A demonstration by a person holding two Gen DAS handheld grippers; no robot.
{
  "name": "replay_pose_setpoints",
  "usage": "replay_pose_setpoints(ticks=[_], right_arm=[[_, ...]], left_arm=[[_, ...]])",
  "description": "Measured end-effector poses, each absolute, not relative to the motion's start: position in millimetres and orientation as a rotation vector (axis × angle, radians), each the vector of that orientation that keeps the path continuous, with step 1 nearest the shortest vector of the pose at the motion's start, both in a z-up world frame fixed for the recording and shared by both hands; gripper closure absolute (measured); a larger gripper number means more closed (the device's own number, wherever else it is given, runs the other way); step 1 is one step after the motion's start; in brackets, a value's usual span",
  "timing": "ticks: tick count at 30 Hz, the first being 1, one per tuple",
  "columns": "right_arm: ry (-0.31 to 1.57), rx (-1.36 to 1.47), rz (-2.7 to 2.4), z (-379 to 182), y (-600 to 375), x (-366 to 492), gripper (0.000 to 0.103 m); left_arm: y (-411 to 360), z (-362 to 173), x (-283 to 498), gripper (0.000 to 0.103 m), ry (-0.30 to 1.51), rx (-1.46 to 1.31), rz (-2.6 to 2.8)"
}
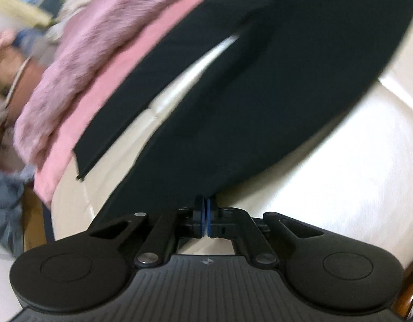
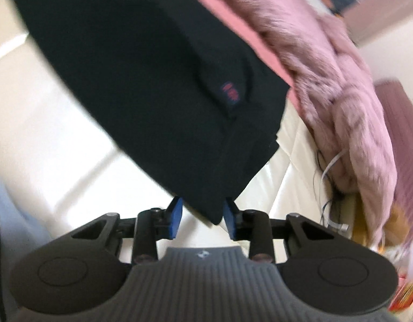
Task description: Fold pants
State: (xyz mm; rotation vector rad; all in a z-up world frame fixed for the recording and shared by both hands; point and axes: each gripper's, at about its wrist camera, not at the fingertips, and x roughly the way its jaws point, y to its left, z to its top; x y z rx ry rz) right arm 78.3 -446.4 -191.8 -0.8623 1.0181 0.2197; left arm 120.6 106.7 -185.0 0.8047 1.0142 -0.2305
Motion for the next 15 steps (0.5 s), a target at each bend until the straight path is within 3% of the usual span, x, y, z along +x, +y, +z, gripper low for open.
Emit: replay_pose_setpoints(ticks=[9, 11, 15], right_arm=[[1.042, -1.164, 0.376, -228.9, -429.3, 90.0, 0.079], [1.028, -1.163, 0.36, -228.8, -429.4, 90.8, 0.103], [0.977, -1.121, 0.277, -221.6, -428.5, 89.0, 0.103]], left_arm=[[109.6, -160.2, 141.7, 0.102, 0.974, 0.656, -0.104], [106.4, -154.8, 130.1, 0.102, 0.957, 0.636, -0.088], [105.7, -140.6, 122.1, 0.102, 0.921, 0.6, -0.061]])
